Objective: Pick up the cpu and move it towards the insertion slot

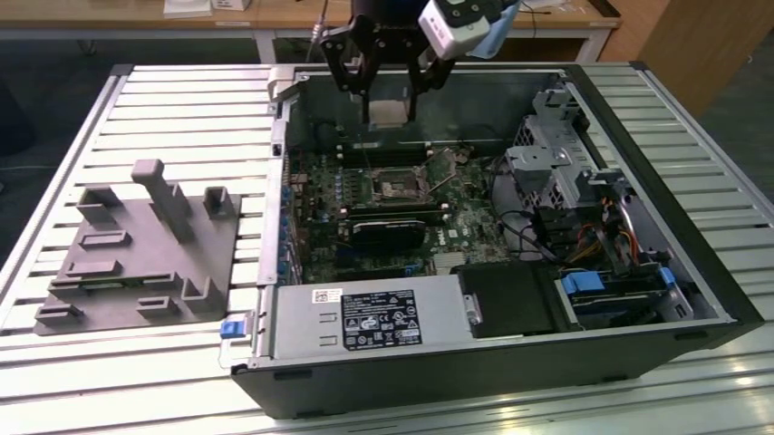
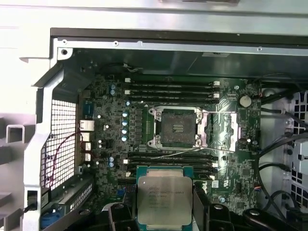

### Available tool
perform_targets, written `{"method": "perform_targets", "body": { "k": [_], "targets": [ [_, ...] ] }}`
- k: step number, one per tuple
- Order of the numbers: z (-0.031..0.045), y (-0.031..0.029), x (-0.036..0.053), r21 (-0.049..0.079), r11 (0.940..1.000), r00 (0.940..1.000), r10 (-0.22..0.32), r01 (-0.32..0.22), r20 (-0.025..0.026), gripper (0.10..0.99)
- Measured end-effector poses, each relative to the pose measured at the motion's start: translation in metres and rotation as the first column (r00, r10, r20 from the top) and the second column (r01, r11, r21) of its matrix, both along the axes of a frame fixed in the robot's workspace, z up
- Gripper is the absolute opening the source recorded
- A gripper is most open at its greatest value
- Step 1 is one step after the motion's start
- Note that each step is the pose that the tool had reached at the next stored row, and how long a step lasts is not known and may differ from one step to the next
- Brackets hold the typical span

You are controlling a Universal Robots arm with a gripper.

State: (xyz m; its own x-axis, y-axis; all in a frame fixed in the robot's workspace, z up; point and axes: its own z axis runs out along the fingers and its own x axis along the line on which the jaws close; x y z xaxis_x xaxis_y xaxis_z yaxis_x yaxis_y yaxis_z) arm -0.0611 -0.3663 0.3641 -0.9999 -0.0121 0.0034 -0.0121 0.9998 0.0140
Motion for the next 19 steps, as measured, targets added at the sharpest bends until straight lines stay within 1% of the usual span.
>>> {"method": "perform_targets", "body": {
  "k": [19],
  "targets": [
    [0.0,0.0144,0.0089,0.0,1.0,1.0,0.0,0.0,0.0,0.545]
  ]
}}
